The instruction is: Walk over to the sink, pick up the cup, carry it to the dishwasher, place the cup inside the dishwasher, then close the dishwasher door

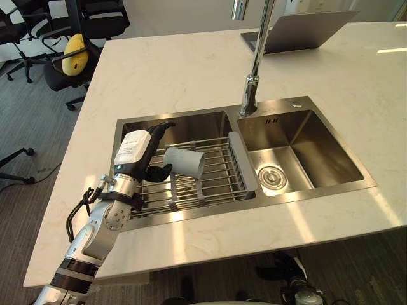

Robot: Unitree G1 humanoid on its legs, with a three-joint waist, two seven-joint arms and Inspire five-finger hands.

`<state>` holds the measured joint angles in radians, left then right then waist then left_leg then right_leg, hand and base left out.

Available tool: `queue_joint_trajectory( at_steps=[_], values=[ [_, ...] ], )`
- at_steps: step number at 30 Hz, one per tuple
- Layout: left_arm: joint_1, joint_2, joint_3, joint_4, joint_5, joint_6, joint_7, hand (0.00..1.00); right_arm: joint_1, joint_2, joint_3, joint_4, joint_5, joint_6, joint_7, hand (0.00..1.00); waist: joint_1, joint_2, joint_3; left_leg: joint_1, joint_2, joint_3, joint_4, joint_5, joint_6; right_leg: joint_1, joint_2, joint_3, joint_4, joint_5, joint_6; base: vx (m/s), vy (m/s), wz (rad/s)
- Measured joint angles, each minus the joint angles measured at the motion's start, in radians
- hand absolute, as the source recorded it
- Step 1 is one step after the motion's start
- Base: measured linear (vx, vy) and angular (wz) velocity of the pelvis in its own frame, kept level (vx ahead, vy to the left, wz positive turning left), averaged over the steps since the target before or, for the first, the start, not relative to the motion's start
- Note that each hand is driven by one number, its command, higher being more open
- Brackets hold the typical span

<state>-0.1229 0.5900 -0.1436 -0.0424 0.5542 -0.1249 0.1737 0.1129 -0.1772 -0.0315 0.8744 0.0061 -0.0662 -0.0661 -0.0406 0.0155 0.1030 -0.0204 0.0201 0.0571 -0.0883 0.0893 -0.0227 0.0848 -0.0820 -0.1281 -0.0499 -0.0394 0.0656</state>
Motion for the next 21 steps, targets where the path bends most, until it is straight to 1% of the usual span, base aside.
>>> queue_joint_trajectory(
  at_steps=[4, 8, 11, 14, 18, 21],
  values=[
    [0.0, 0.001, -0.003, 0.001, 0.019, -0.001, 0.0, 0.9, 0.0, 0.0, 0.001, 0.0, 0.0, 0.0, 0.0, 0.9, -0.002, -0.003, 0.002, 0.0, 0.0, 0.0, 0.0, 0.0, 0.0, -0.001, 0.0, 0.0, 0.0, 0.0, 0.0, 0.0, 0.0, 0.0],
    [-0.007, 0.036, -0.047, 0.011, 0.056, -0.002, -0.001, 0.9, 0.0, 0.0, 0.001, 0.0, 0.0, 0.0, 0.0, 0.9, -0.003, -0.006, 0.004, -0.005, 0.001, 0.002, 0.0, 0.0, 0.0, -0.006, -0.001, 0.002, -0.001, 0.0, 0.0, 0.0, 0.0, 0.0],
    [-0.018, 0.044, -0.071, 0.031, 0.087, -0.01, -0.006, 0.9, 0.0, 0.0, 0.002, 0.0, 0.0, -0.001, 0.0, 0.9, -0.005, -0.007, 0.004, -0.008, 0.001, 0.01, 0.0, -0.001, 0.0, -0.013, -0.001, 0.01, 0.0, 0.0, 0.0, 0.0, 0.0, -0.07],
    [-0.042, 0.068, -0.1, 0.06, 0.117, -0.015, -0.009, 0.9, 0.0, -0.001, 0.002, 0.0, 0.0, -0.005, -0.001, 0.9, -0.01, -0.007, 0.004, -0.011, 0.001, 0.016, 0.0, -0.003, -0.001, -0.019, 0.0, 0.016, 0.0, 0.0, 0.0, 0.0, -0.002, -0.06],
    [-0.076, 0.078, -0.103, 0.097, 0.154, -0.019, -0.009, 0.9, 0.004, -0.002, 0.002, 0.0, 0.0, -0.005, -0.001, 0.9, -0.023, -0.007, 0.004, -0.015, 0.002, 0.024, 0.0, -0.004, -0.003, -0.028, 0.0, 0.023, 0.0, 0.001, 0.0, -0.01, -0.012, -0.05],
    [-0.078, 0.089, -0.106, 0.099, 0.16, -0.019, -0.009, 0.9, 0.005, -0.002, 0.002, 0.0, 0.0, -0.009, -0.001, 0.9, -0.029, -0.007, 0.004, -0.017, 0.002, 0.031, 0.0, -0.007, -0.004, -0.032, 0.0, 0.03, 0.0, 0.001, 0.0, -0.01, -0.009, -0.07]
  ],
)
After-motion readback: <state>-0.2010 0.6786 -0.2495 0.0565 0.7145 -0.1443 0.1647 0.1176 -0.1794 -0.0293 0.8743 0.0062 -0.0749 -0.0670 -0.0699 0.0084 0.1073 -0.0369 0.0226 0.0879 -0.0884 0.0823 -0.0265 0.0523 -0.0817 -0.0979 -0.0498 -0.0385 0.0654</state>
